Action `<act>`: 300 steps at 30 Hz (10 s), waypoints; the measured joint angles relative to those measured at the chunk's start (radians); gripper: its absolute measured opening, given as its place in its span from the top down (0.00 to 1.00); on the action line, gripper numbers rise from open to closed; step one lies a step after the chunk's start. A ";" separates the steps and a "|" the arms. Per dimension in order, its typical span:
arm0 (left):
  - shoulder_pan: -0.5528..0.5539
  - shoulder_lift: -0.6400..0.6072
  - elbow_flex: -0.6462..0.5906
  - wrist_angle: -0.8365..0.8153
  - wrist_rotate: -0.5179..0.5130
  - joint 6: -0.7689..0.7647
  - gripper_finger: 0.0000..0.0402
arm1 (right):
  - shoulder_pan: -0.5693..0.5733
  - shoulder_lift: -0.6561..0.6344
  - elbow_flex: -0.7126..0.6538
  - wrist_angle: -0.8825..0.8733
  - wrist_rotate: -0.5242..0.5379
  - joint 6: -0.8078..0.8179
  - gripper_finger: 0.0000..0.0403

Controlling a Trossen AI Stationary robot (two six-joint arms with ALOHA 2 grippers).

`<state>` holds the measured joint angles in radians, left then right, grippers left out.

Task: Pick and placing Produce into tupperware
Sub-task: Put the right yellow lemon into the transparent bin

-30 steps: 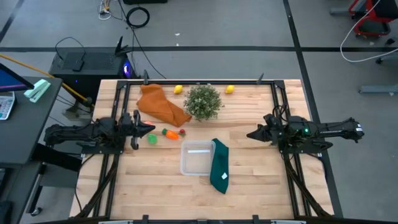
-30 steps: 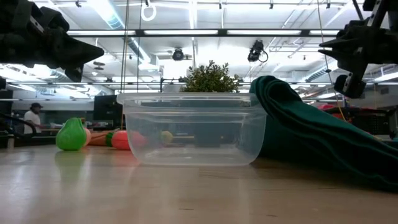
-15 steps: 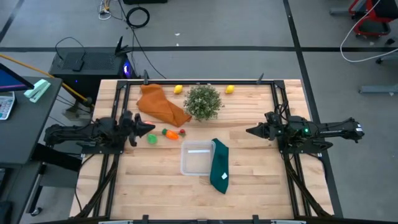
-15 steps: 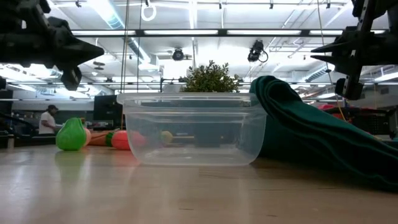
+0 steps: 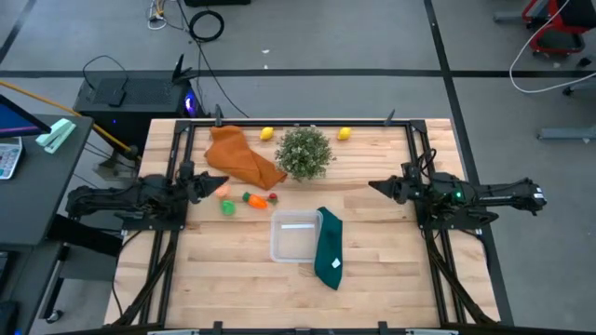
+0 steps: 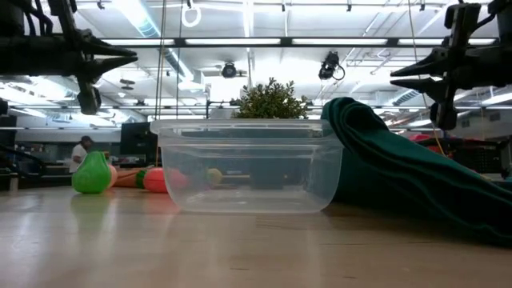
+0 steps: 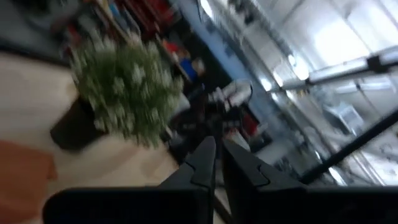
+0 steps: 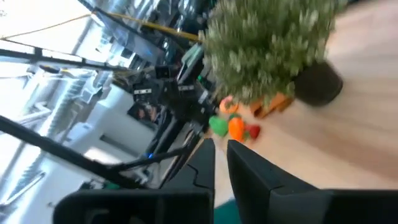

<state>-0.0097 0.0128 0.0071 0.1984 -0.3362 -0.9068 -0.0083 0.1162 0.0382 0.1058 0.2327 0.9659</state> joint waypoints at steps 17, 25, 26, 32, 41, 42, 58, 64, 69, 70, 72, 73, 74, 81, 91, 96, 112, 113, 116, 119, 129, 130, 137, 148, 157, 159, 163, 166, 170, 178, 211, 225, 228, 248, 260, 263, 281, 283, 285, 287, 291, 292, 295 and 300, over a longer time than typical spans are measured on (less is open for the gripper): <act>0.000 0.048 0.129 0.229 -0.125 0.379 0.85 | -0.195 0.002 0.000 0.353 0.080 -0.081 0.78; 0.004 0.211 0.286 0.234 -0.186 0.508 0.85 | -0.264 0.010 0.000 0.582 0.082 -0.077 0.77; 0.010 0.235 0.304 0.235 -0.194 0.508 0.85 | -0.272 0.017 0.000 0.615 0.082 -0.077 0.76; 0.082 0.382 0.393 0.232 -0.203 0.510 0.84 | -0.317 0.106 0.056 0.683 0.082 -0.090 0.75; 0.195 0.508 0.474 0.229 -0.123 0.508 0.87 | -0.411 0.444 0.408 0.446 -0.111 -0.267 0.75; 0.207 0.512 0.481 0.228 -0.107 0.509 0.87 | -0.427 0.490 0.459 0.376 -0.138 -0.292 0.76; 0.317 0.538 0.629 -0.144 -0.085 0.448 0.87 | -0.653 0.989 1.181 -0.366 -0.414 -0.579 0.81; 0.320 0.562 0.669 -0.193 -0.085 0.481 0.86 | -0.666 1.047 1.330 -0.471 -0.451 -0.645 0.81; 0.340 0.600 0.696 -0.283 -0.085 0.458 0.87 | -0.679 1.053 1.349 -0.498 -0.451 -0.657 0.81; 0.346 0.614 0.706 -0.299 -0.084 0.443 0.87 | -0.683 1.053 1.349 -0.507 -0.449 -0.656 0.81; 0.361 0.646 0.732 -0.319 -0.083 0.431 0.87 | -0.692 1.053 1.349 -0.523 -0.449 -0.653 0.81; 0.370 0.664 0.749 -0.323 -0.074 0.432 0.87 | -0.695 1.053 1.349 -0.527 -0.448 -0.653 0.81; 0.382 0.683 0.766 -0.328 -0.057 0.444 0.87 | -0.698 1.053 1.349 -0.529 -0.447 -0.653 0.81; 0.510 0.851 0.981 -0.585 0.000 0.538 0.86 | -0.699 1.053 1.349 -0.544 -0.445 -0.653 0.81; 0.653 0.997 1.148 -0.742 0.143 0.638 0.87 | -0.693 1.124 1.349 -0.572 -0.391 -0.644 0.80; 0.697 1.026 1.154 -0.748 0.205 0.641 0.86 | -0.697 1.199 1.349 -0.572 -0.380 -0.577 0.79; 0.727 1.074 1.154 -0.773 0.268 0.692 0.86 | -0.744 1.420 1.348 -0.574 -0.373 -0.538 0.79; 0.727 1.075 1.154 -0.774 0.268 0.691 0.86 | -0.752 1.432 1.348 -0.568 -0.378 -0.552 0.78; 0.727 1.080 1.154 -0.766 0.268 0.694 0.86 | -0.783 1.464 1.348 -0.527 -0.456 -0.602 0.77; 0.727 1.090 1.154 -0.775 0.268 0.683 0.88 | -0.813 1.491 1.348 -0.475 -0.553 -0.638 0.76; 0.727 1.089 1.154 -0.771 0.267 0.582 0.87 | -0.909 1.527 1.348 -0.449 -0.636 -0.869 0.74; 0.726 1.089 1.154 -0.771 0.267 0.570 0.87 | -0.915 1.532 1.348 -0.449 -0.634 -0.890 0.74; 0.726 1.089 1.154 -0.771 0.267 0.467 0.88 | -0.942 1.578 1.348 -0.459 -0.623 -0.991 0.69; 0.726 1.088 1.154 -0.748 0.260 0.478 0.87 | -0.985 1.715 1.516 -0.606 -0.655 -0.999 0.69; 0.726 1.088 1.154 -0.749 0.259 0.536 0.87 | -0.897 1.814 1.821 -0.998 -0.379 -1.094 0.69; 0.726 1.088 1.154 -0.749 0.259 0.550 0.87 | -0.883 1.830 1.844 -1.034 -0.347 -1.094 0.69; 0.726 1.088 1.154 -0.750 0.259 0.627 0.87 | -0.868 1.856 1.854 -1.144 -0.323 -1.141 0.69; 0.726 1.088 1.154 -0.750 0.259 0.658 0.86 | -0.859 1.884 1.852 -1.258 -0.297 -1.241 0.68; 0.726 1.088 1.154 -0.750 0.259 0.703 0.86 | -0.827 1.895 1.851 -1.326 -0.235 -1.442 0.65; 0.726 1.088 1.154 -0.750 0.259 0.770 0.87 | -0.762 1.896 1.851 -1.324 -0.191 -1.809 0.50; 0.726 1.088 1.154 -0.758 0.259 0.810 0.88 | -0.819 1.910 1.575 -1.057 -0.216 -1.972 0.28; 0.726 1.088 1.154 -0.756 0.259 0.786 0.89 | -0.828 1.984 1.575 -1.042 -0.242 -1.961 0.28; 0.726 1.088 1.154 -0.756 0.259 0.768 0.89 | -0.829 1.995 1.575 -1.040 -0.243 -1.961 0.28; 0.726 1.088 1.154 -0.757 0.259 0.761 0.90 | -0.835 2.020 1.574 -1.023 -0.288 -1.937 0.36; 0.726 1.088 1.154 -0.757 0.259 0.761 0.90 | -0.836 2.020 1.574 -1.023 -0.287 -1.937 0.54; 0.726 1.088 1.154 -0.757 0.259 0.761 0.90 | -0.836 2.019 1.574 -1.023 -0.287 -1.937 0.58; 0.726 1.088 1.154 -0.757 0.259 0.762 0.91 | -0.826 1.935 1.573 -1.107 -0.167 -1.889 0.57; 0.726 1.088 1.154 -0.757 0.259 0.762 0.90 | -0.820 1.908 1.573 -1.131 -0.160 -1.867 0.56; 0.726 1.088 1.154 -0.757 0.259 0.763 0.91 | -0.810 1.878 1.573 -1.146 -0.160 -1.845 0.56; 0.726 1.088 1.154 -0.757 0.259 0.763 0.91 | -0.797 1.840 1.573 -1.162 -0.160 -1.827 0.56; 0.726 1.088 1.154 -0.757 0.259 0.763 0.92 | -0.766 1.758 1.573 -1.186 -0.160 -1.797 0.57; 0.726 1.088 1.154 -0.757 0.259 0.763 0.93 | -0.757 1.737 1.573 -1.191 -0.159 -1.788 0.57; 0.726 1.088 1.154 -0.757 0.259 0.764 0.92 | -0.725 1.673 1.573 -1.201 -0.160 -1.755 0.57; 0.726 1.088 1.154 -0.757 0.259 0.764 0.91 | -0.642 1.585 1.573 -1.264 -0.159 -1.663 0.56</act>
<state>0.7162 1.1004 1.1610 -0.5583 -0.0772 -0.1425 -0.6504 1.7008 1.6115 -1.1584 0.0733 -0.6975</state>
